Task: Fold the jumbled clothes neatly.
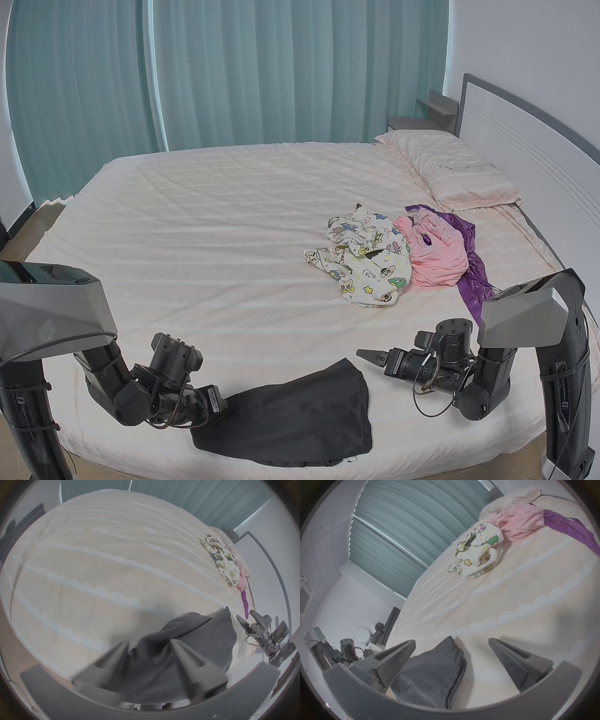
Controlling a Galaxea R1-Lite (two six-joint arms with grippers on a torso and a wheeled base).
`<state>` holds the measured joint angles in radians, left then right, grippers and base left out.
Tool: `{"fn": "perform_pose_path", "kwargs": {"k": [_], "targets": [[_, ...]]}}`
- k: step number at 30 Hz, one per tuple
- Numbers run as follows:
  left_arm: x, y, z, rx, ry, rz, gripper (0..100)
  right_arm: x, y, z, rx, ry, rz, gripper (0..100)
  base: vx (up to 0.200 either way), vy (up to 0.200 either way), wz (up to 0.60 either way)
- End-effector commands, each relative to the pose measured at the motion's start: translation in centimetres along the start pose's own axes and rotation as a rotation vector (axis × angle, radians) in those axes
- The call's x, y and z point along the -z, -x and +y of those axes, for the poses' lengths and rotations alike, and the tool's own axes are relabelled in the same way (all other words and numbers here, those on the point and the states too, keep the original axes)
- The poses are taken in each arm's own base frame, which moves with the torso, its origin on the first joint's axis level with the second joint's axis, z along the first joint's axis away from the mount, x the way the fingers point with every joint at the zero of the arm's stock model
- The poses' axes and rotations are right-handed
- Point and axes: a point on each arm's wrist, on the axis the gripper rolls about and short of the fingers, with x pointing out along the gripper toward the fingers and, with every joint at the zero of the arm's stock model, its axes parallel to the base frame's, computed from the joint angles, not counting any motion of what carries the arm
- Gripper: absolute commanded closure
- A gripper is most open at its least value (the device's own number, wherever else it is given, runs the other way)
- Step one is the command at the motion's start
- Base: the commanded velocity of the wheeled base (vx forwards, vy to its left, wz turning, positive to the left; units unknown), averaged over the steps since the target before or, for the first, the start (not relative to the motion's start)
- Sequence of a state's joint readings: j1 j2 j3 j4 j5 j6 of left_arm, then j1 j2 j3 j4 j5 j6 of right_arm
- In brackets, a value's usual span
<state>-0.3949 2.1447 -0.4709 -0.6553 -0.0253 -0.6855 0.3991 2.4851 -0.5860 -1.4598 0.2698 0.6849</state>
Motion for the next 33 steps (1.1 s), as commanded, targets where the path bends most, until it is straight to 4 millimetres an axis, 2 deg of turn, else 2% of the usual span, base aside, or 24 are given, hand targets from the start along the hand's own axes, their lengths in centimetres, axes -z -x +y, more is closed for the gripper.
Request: {"fn": "perform_pose_path", "kwargs": {"k": [1, 6, 9, 16, 25, 26, 33], "targets": [[-0.2, -0.5, -0.5, 0.007, 0.041, -0.004, 100, 0.7, -1.0, 0.2, 0.001, -0.001, 0.060, 0, 0.000, 0.000, 0.00], [-0.9, -0.3, -0.3, 0.013, 0.113, -0.028, 100, 0.0, -2.0, 0.9, 0.002, -0.002, 0.080, 0, 0.000, 0.000, 0.00], [-1.6, 0.6, -0.2, 0.029, 0.169, -0.060, 100, 0.2, -2.8, 1.4, 0.007, -0.001, 0.131, 0, 0.000, 0.000, 0.00], [-2.1, 2.2, 0.2, 0.073, 0.226, -0.113, 100, -0.7, -4.4, 2.4, -0.007, 0.001, 0.169, 0, 0.000, 0.000, 0.00], [-2.3, 2.0, 0.2, 0.102, 0.258, -0.135, 100, -0.5, -5.4, 3.0, 0.013, 0.034, 0.270, 0, 0.000, 0.000, 0.00], [-2.3, 2.0, 0.2, 0.102, 0.258, -0.135, 100, -0.5, -5.4, 3.0, 0.013, 0.034, 0.270, 100, 0.000, 0.000, 0.00], [-2.2, 1.4, 0.7, 0.078, 0.270, -0.122, 100, -1.0, -5.6, 3.1, 0.018, 0.023, 0.270, 100, 0.000, 0.000, 0.00]]}}
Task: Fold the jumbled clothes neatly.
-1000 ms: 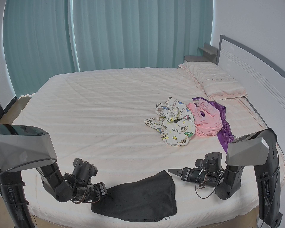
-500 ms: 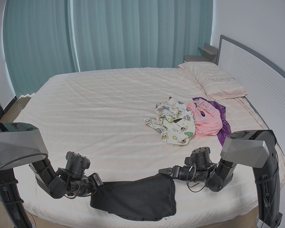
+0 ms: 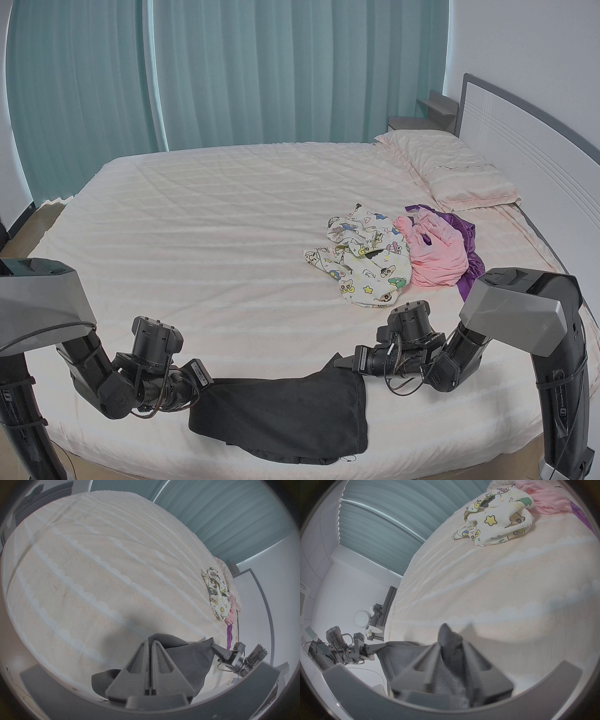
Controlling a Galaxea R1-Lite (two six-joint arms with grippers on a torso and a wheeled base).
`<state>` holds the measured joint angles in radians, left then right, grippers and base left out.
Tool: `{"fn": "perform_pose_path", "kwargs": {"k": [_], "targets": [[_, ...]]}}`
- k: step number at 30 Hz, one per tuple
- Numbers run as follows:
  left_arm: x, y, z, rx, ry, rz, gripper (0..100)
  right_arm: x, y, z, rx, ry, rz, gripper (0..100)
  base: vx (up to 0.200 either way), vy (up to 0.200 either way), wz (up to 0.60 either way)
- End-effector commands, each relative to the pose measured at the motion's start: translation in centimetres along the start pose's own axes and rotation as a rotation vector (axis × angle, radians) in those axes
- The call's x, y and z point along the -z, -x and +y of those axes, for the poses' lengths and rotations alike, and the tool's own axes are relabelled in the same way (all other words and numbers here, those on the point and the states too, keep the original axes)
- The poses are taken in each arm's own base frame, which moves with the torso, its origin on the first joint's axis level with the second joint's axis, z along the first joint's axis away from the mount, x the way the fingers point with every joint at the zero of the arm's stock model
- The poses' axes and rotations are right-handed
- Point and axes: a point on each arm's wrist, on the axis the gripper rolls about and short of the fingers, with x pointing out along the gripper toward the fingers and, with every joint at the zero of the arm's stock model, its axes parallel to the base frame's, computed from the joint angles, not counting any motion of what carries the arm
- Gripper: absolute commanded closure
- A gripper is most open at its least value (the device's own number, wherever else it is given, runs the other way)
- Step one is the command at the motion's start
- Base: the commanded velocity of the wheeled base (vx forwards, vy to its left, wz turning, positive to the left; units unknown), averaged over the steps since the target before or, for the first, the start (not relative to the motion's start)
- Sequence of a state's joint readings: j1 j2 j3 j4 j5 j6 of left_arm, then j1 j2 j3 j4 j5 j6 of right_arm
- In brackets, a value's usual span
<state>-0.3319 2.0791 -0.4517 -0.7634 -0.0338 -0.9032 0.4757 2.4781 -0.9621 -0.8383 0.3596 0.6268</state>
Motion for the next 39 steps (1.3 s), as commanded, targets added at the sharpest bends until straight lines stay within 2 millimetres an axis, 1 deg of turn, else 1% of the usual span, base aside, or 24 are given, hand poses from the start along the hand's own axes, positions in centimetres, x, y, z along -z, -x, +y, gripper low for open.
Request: {"fn": "perform_pose_path", "kwargs": {"k": [1, 5, 6, 9, 10, 14, 16, 20, 23, 24, 25, 30, 34, 37, 39], "targets": [[0.0, -0.4, 0.4, -0.017, 0.006, 0.007, 100, -0.4, 0.0, 0.1, -0.002, -0.002, -0.021, 100, 0.000, 0.000, 0.00], [0.0, -0.8, 0.8, -0.039, 0.012, 0.004, 100, -0.8, 0.5, 0.2, 0.012, -0.006, -0.045, 100, 0.000, 0.000, 0.00], [-0.2, -1.1, 1.2, -0.053, 0.023, 0.002, 100, -1.3, 1.0, 0.1, 0.066, -0.018, -0.098, 100, 0.000, 0.000, 0.00], [-0.4, -1.2, 1.4, -0.053, 0.031, -0.005, 100, -1.3, 1.1, 0.1, 0.084, -0.022, -0.116, 100, 0.000, 0.000, 0.00], [-0.7, -1.3, 1.5, -0.040, 0.042, -0.026, 100, -1.5, 1.1, -0.1, 0.098, -0.023, -0.149, 100, 0.000, 0.000, 0.00], [-0.8, -2.1, 2.0, -0.050, 0.045, -0.048, 100, -1.8, 1.0, -0.1, 0.054, -0.038, -0.222, 100, 0.000, 0.000, 0.00], [-0.7, -2.6, 2.2, -0.069, 0.044, -0.066, 100, -1.6, 0.7, -0.4, 0.041, -0.049, -0.251, 100, 0.000, 0.000, 0.00], [-0.5, -3.2, 2.2, -0.059, 0.032, -0.095, 100, -1.4, 0.5, -0.6, 0.038, -0.049, -0.259, 100, 0.000, 0.000, 0.00], [-0.3, -3.1, 2.3, -0.060, 0.031, -0.093, 100, -1.4, 0.5, -0.7, 0.039, -0.049, -0.256, 100, 0.000, 0.000, 0.00], [-0.3, -3.1, 2.3, -0.058, 0.031, -0.093, 100, -1.4, 0.5, -0.7, 0.037, -0.049, -0.253, 0, 0.000, 0.000, 0.00], [-0.3, -3.1, 2.3, -0.057, 0.031, -0.094, 0, -1.4, 0.5, -0.7, 0.037, -0.049, -0.253, 0, 0.000, 0.000, 0.00], [-0.5, -3.0, 2.1, -0.041, 0.037, -0.106, 0, -1.6, 0.7, -0.8, 0.035, -0.054, -0.268, 0, 0.000, 0.000, 0.00], [-1.1, -2.8, 1.8, 0.003, 0.051, -0.151, 0, -1.8, 1.2, -1.2, 0.046, -0.064, -0.280, 0, 0.000, 0.000, 0.00], [-1.4, -3.0, 1.5, 0.027, 0.073, -0.162, 0, -1.7, 1.5, -1.4, 0.042, -0.064, -0.291, 0, 0.000, 0.000, 0.00], [-1.7, -3.7, 1.4, 0.029, 0.055, -0.168, 0, -1.1, 1.8, -1.6, 0.036, -0.061, -0.299, 0, 0.000, 0.000, 0.00]]}}
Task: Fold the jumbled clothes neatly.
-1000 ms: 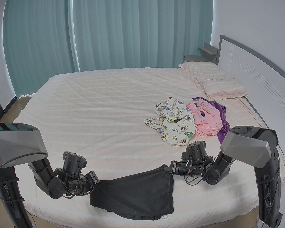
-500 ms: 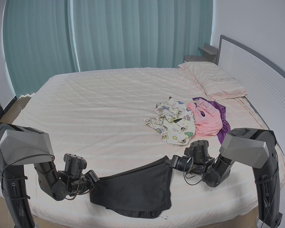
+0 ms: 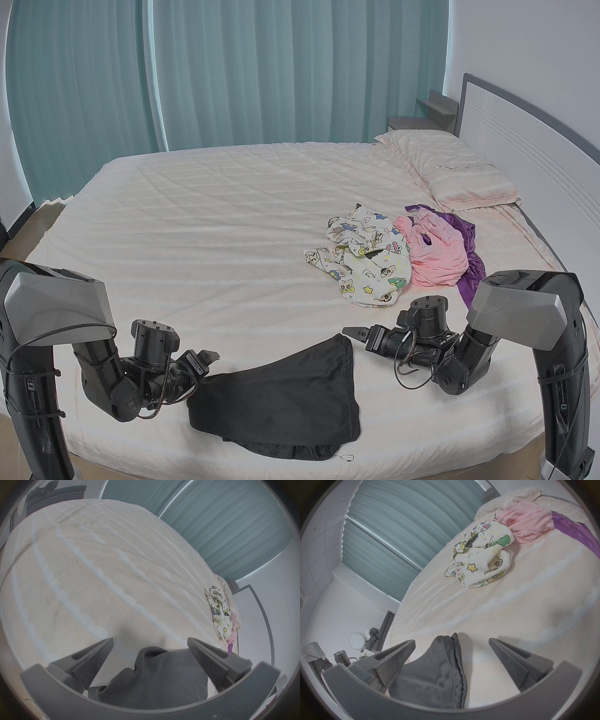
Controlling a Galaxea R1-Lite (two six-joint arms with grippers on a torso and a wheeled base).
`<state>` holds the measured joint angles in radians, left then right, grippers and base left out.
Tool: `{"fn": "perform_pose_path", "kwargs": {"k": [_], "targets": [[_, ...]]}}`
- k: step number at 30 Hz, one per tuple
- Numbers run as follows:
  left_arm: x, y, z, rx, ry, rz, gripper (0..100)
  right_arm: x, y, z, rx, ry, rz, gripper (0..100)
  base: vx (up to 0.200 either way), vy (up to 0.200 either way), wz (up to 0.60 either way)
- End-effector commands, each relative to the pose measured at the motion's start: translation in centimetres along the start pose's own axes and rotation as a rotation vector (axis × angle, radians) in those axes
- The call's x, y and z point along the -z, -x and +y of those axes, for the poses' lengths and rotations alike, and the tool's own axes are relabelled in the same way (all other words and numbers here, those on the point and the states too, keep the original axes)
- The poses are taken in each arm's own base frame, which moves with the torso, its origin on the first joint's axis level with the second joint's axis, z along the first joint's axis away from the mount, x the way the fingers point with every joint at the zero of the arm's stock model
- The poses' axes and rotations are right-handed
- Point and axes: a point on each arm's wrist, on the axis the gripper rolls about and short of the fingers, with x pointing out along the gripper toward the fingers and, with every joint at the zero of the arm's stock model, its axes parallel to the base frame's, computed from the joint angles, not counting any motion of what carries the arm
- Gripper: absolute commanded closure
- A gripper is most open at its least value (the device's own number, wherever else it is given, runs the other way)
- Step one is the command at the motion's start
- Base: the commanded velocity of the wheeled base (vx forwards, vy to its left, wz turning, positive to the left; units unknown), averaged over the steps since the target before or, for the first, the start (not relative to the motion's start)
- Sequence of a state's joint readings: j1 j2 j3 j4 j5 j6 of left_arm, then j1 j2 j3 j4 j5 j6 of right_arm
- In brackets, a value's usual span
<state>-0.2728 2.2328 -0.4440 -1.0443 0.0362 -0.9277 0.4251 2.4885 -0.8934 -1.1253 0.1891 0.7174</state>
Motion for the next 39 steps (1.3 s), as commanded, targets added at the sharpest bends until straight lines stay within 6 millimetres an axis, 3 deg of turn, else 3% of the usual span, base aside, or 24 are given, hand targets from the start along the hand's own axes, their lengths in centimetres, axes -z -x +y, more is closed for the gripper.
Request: {"fn": "perform_pose_path", "kwargs": {"k": [1, 8, 15, 16, 23, 31, 39], "targets": [[-0.2, -0.7, -0.1, 0.003, -0.012, -0.007, 0, 0.5, 0.6, -0.4, -0.001, -0.001, -0.004, 0, 0.000, 0.000, 0.00], [0.7, -1.9, 0.5, -0.021, -0.134, 0.031, 0, 1.0, 1.2, -0.5, -0.009, 0.000, -0.005, 0, 0.000, 0.000, 0.00], [1.8, -2.2, -0.7, 0.009, -0.178, 0.050, 0, 1.0, 1.3, -0.4, -0.017, -0.014, -0.013, 0, 0.000, 0.000, 0.00], [1.8, -2.3, -0.7, 0.008, -0.178, 0.051, 100, 1.1, 1.3, -0.3, -0.018, -0.014, -0.012, 0, 0.000, 0.000, 0.00], [1.5, -2.5, -0.7, 0.007, -0.174, 0.041, 100, 1.4, 1.6, -0.3, -0.012, -0.015, 0.001, 0, 0.000, 0.000, 0.00], [-0.2, -1.8, -0.9, 0.034, -0.039, -0.028, 100, 4.2, 4.3, 0.9, -0.055, 0.082, 0.160, 0, 0.000, 0.000, 0.00], [-0.3, -1.8, 0.1, 0.013, -0.013, -0.032, 100, 4.7, 4.4, 0.8, -0.055, 0.108, 0.178, 0, 0.000, 0.000, 0.00]]}}
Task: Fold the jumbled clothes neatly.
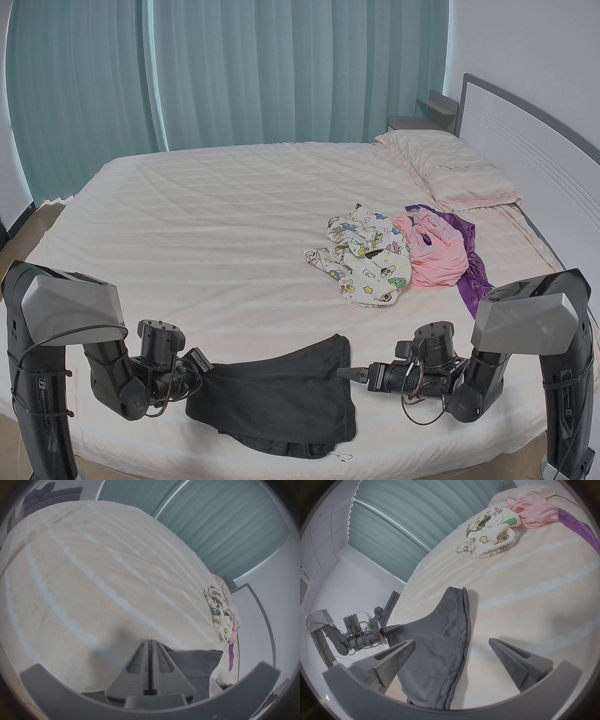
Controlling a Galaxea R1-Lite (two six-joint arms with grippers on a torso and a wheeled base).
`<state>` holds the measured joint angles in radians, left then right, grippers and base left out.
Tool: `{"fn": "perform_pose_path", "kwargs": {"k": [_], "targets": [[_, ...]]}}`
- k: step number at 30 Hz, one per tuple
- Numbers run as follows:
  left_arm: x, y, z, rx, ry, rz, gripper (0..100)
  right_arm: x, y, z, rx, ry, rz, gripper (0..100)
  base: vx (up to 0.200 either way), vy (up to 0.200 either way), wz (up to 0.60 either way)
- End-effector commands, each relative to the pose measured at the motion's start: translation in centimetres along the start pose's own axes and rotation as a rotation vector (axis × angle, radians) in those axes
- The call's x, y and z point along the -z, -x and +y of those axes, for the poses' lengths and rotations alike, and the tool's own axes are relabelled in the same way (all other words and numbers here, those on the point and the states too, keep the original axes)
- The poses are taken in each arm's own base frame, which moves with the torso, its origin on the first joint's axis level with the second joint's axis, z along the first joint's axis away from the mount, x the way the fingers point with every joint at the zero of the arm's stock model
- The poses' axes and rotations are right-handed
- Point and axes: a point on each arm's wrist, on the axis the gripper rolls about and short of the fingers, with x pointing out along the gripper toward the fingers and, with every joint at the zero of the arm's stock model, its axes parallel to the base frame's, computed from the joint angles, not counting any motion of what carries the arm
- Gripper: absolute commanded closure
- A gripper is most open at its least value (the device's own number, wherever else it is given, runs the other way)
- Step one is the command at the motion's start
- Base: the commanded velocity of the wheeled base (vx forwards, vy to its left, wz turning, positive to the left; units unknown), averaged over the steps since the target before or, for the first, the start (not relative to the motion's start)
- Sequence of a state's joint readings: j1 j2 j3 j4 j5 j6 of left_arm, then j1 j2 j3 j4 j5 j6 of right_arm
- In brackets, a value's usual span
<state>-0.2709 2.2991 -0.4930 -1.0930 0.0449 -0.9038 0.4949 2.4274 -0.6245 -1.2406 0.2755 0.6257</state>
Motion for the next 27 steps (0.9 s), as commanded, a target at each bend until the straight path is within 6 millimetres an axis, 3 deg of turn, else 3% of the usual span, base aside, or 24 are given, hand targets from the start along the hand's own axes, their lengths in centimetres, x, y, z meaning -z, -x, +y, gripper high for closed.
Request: {"fn": "perform_pose_path", "kwargs": {"k": [1, 22, 23, 27], "targets": [[-0.20, -0.08, 0.23, -0.004, 0.009, -0.002, 100, 0.30, 0.16, 0.14, 0.000, 0.006, 0.011, 0, 0.000, 0.000, 0.00], [0.05, -0.29, 0.31, -0.010, 0.026, 0.003, 100, 0.84, 0.35, 0.08, 0.005, 0.003, 0.032, 0, 0.000, 0.000, 0.00], [0.09, -0.25, 0.37, -0.012, 0.026, 0.005, 0, 0.84, 0.35, 0.08, 0.005, 0.003, 0.032, 0, 0.000, 0.000, 0.00], [0.15, -0.06, 0.47, -0.017, 0.026, 0.006, 0, 0.91, 0.50, 0.08, 0.007, 0.003, 0.034, 0, 0.000, 0.000, 0.00]]}}
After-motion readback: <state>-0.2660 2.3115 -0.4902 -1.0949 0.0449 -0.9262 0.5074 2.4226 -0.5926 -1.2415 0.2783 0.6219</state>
